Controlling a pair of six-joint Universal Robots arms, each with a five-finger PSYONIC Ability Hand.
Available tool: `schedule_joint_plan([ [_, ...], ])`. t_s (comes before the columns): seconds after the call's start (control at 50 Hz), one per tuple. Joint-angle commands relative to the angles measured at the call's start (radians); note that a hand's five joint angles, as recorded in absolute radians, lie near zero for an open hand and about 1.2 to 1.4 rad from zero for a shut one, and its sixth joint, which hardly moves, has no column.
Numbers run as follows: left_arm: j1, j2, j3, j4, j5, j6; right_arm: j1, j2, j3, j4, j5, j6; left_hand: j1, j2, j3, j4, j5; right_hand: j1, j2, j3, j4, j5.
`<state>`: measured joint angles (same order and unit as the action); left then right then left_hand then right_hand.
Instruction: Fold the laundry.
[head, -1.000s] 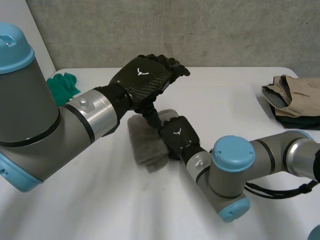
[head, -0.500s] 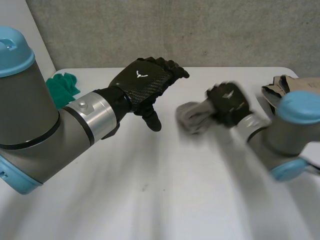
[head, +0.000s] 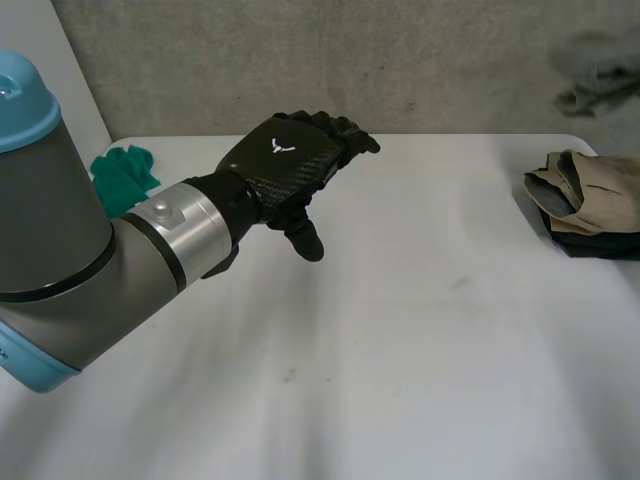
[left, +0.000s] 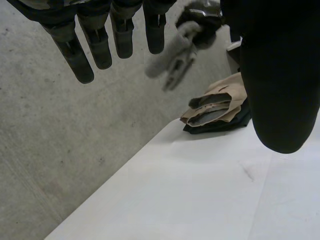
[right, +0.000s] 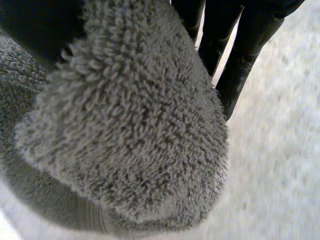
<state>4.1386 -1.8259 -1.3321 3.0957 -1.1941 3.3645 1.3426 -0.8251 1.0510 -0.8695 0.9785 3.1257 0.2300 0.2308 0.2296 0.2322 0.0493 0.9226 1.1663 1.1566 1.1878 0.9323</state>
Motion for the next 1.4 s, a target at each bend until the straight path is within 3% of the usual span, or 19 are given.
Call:
schedule_joint_plan([
  [0.02,0.000,-0.001,-0.015,0.001,0.001,-0.013,-0.108,0.167,-0.008,-0.019,-0.132,-0.022,0.028,0.027,0.028,0.025,0.034,0.474,0.230,0.240,0.208,0.289],
  [0.12,0.000,-0.003,-0.027,0.006,0.001,-0.020,-0.163,0.271,-0.020,-0.005,-0.211,-0.084,0.028,0.027,0.028,0.025,0.034,0.474,0.230,0.240,0.208,0.289],
  [0.22,-0.003,-0.003,-0.033,0.011,0.001,-0.020,-0.195,0.264,0.007,0.001,-0.244,-0.093,0.028,0.027,0.028,0.025,0.034,0.474,0.230,0.240,0.208,0.289],
  [0.24,-0.005,-0.003,-0.032,0.012,0.001,-0.020,-0.197,0.259,0.012,0.004,-0.244,-0.093,0.030,0.030,0.031,0.028,0.037,0.300,0.057,0.066,0.035,0.116],
  [0.26,-0.008,-0.003,-0.032,0.012,0.001,-0.019,-0.206,0.232,0.033,0.024,-0.242,-0.093,0.030,0.030,0.031,0.028,0.037,-0.585,-0.829,-0.819,-0.850,-0.769],
  [0.28,-0.009,-0.003,-0.030,0.012,0.001,-0.020,-0.210,0.216,0.046,0.039,-0.242,-0.099,0.030,0.030,0.031,0.028,0.037,-0.748,-0.992,-0.982,-1.013,-0.932],
  [0.44,-0.026,0.005,-0.029,0.012,-0.001,-0.019,-0.252,-0.012,0.162,0.230,-0.228,-0.167,0.030,0.030,0.031,0.028,0.037,-0.748,-0.992,-0.982,-1.013,-0.932],
  [0.56,-0.032,0.007,-0.033,0.011,-0.002,-0.019,-0.312,-0.172,0.190,0.486,-0.228,-0.240,0.028,0.027,0.028,0.025,0.034,-0.748,-0.992,-0.982,-1.013,-0.932],
  [0.66,-0.032,0.022,-0.036,0.011,-0.002,-0.020,-0.381,-0.256,0.170,0.677,-0.199,-0.401,0.028,0.027,0.028,0.025,0.034,-0.748,-0.992,-0.982,-1.013,-0.932],
  [0.72,-0.031,0.028,-0.036,0.011,-0.002,-0.020,-0.404,-0.316,0.129,0.786,-0.031,-0.579,0.013,0.012,0.013,0.011,0.019,-0.748,-0.992,-0.982,-1.013,-0.932],
  [0.78,-0.025,0.045,-0.032,0.018,-0.005,-0.019,-0.399,-0.350,0.103,0.799,0.112,-0.654,0.010,0.009,0.010,0.008,0.016,-0.748,-0.992,-0.982,-1.013,-0.932],
  [0.82,-0.018,0.057,-0.030,0.033,-0.016,-0.017,-0.360,-0.374,0.109,0.779,0.215,-0.659,0.013,0.012,0.013,0.011,0.019,-0.748,-0.992,-0.982,-1.013,-0.932],
  [0.86,-0.012,0.063,-0.029,0.052,-0.045,-0.014,-0.285,-0.399,0.115,0.755,0.226,-0.633,0.013,0.012,0.013,0.011,0.019,-0.748,-0.992,-0.982,-1.013,-0.932],
  [0.98,0.081,0.100,-0.007,0.115,-0.228,0.004,-0.019,-0.580,0.315,0.615,0.137,-0.451,0.019,0.018,0.019,0.017,0.025,-0.748,-0.992,-0.982,-1.013,-0.932],
  [1.02,0.123,0.102,-0.002,0.129,-0.240,0.012,0.021,-0.617,0.371,0.577,0.112,-0.418,0.019,0.018,0.019,0.017,0.025,-0.748,-0.992,-0.982,-1.013,-0.932],
  [1.12,0.280,0.065,0.007,0.161,-0.234,0.059,0.246,-0.704,0.588,0.474,0.091,-0.358,0.013,0.012,0.013,0.011,0.019,-0.748,-0.992,-0.982,-1.013,-0.932],
  [1.2,0.452,-0.082,0.028,0.195,-0.184,0.179,0.420,-0.687,0.693,0.437,0.100,-0.383,0.013,0.012,0.013,0.011,0.019,-0.748,-0.992,-0.982,-1.013,-0.932],
  [1.26,0.509,-0.171,0.045,0.205,-0.134,0.266,0.515,-0.652,0.750,0.435,0.109,-0.420,0.013,0.012,0.013,0.011,0.019,-0.748,-0.992,-0.982,-1.013,-0.932],
  [1.4,0.595,-0.462,0.148,0.201,-0.078,0.525,0.540,-0.582,0.808,0.445,0.172,-0.496,0.022,0.021,0.022,0.019,0.028,-0.748,-0.992,-0.982,-1.013,-0.932],
])
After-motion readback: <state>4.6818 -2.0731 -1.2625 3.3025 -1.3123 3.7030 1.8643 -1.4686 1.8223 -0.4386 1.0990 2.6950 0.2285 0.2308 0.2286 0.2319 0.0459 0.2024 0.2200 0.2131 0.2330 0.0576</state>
